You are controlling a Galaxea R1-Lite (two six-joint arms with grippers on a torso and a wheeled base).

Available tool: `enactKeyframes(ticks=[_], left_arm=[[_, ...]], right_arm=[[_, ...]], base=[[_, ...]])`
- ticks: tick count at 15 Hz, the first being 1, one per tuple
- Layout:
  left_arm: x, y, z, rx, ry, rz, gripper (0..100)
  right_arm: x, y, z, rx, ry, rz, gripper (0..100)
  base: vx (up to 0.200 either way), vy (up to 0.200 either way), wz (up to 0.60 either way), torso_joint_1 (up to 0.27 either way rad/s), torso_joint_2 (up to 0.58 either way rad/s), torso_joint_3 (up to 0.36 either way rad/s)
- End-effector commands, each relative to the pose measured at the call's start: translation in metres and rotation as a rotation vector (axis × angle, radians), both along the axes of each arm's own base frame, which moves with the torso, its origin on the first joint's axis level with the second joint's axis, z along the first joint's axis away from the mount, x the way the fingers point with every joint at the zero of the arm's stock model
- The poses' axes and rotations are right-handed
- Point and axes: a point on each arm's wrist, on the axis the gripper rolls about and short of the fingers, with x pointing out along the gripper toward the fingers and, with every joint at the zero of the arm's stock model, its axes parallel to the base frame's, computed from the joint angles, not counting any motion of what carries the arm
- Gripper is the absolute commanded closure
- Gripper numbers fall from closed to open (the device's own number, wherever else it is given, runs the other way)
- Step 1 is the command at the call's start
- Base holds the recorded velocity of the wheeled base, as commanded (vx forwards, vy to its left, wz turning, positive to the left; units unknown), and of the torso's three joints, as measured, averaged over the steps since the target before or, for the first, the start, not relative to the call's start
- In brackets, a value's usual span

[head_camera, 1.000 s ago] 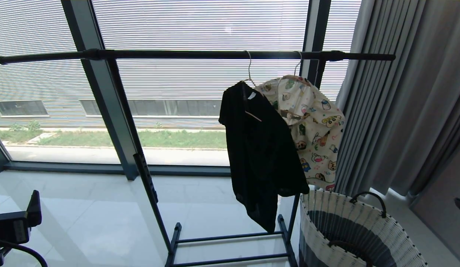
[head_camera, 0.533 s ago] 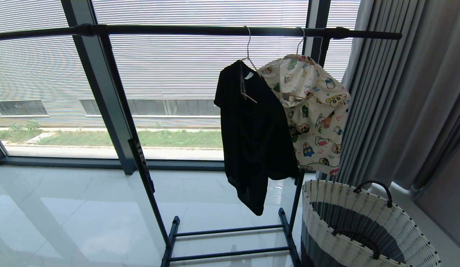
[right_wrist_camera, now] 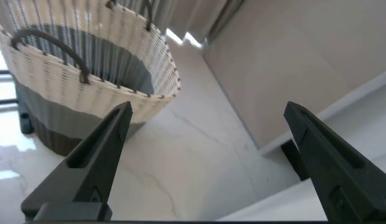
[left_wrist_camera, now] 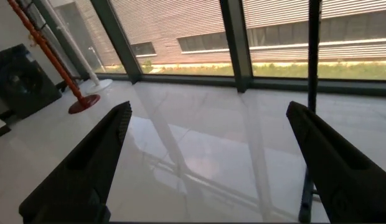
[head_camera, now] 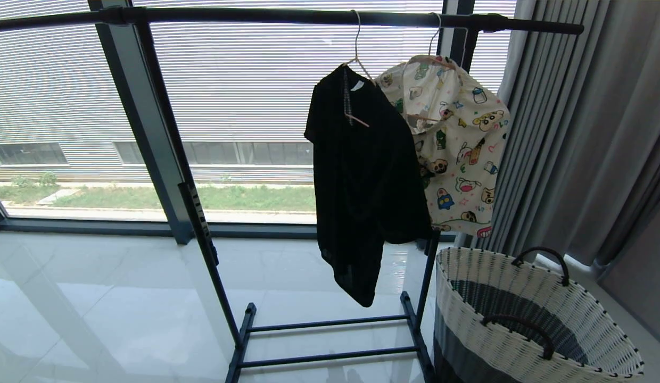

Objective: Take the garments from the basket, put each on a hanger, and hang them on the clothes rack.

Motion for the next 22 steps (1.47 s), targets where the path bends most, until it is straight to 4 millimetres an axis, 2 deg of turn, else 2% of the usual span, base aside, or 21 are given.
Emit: enactKeyframes(ticks=[1,3,5,6,11,13,14,17,18,19,20,22], left_arm=[[-0.003,-0.003,-0.001,0.006,-0.092,-0.156,0],[0.003,-0.007,-0.009,-0.015,-0.1,-0.369,0],[0.015,-0.009,-0.043,-0.034,0.026,-0.434,0],[0.015,-0.009,-0.047,-0.045,0.068,-0.435,0],[0.015,-0.008,-0.047,-0.087,0.056,-0.398,0],[0.015,-0.008,-0.04,-0.074,-0.01,-0.405,0],[0.015,-0.008,-0.043,-0.097,0.017,-0.416,0],[0.016,-0.009,-0.048,-0.259,0.039,-0.466,0],[0.015,-0.008,-0.046,-0.249,0.012,-0.432,0],[0.015,-0.006,-0.037,-0.232,-0.083,-0.347,0],[0.014,-0.004,-0.038,-0.239,-0.087,-0.245,0],[0.015,-0.004,-0.047,-0.252,-0.005,-0.212,0]], right_arm=[[0.0,0.001,-0.006,0.034,-0.129,0.013,0],[0.012,0.005,-0.013,0.048,-0.292,0.178,0],[0.013,0.006,-0.015,0.088,-0.275,0.207,0],[0.013,0.006,-0.015,0.105,-0.282,0.203,0],[0.013,0.006,-0.016,0.153,-0.289,0.206,0],[0.013,0.009,-0.016,0.155,-0.276,0.335,0],[0.013,0.01,-0.016,0.148,-0.269,0.401,0],[0.013,0.01,-0.016,0.167,-0.269,0.399,0],[0.013,0.01,-0.016,0.174,-0.273,0.381,0],[0.013,0.01,-0.017,0.184,-0.269,0.379,0],[0.013,0.01,-0.017,0.205,-0.272,0.378,0],[0.013,0.01,-0.017,0.205,-0.272,0.378,0]], base=[[0.0,0.0,0.0,0.0,0.0,0.0],[0.0,0.0,0.0,0.0,0.0,0.0],[0.0,0.0,0.0,0.0,0.0,0.0],[0.0,0.0,0.0,0.0,0.0,0.0],[0.0,0.0,0.0,0.0,0.0,0.0],[0.0,0.0,0.0,0.0,0.0,0.0],[0.0,0.0,0.0,0.0,0.0,0.0],[0.0,0.0,0.0,0.0,0.0,0.0],[0.0,0.0,0.0,0.0,0.0,0.0],[0.0,0.0,0.0,0.0,0.0,0.0],[0.0,0.0,0.0,0.0,0.0,0.0],[0.0,0.0,0.0,0.0,0.0,0.0]])
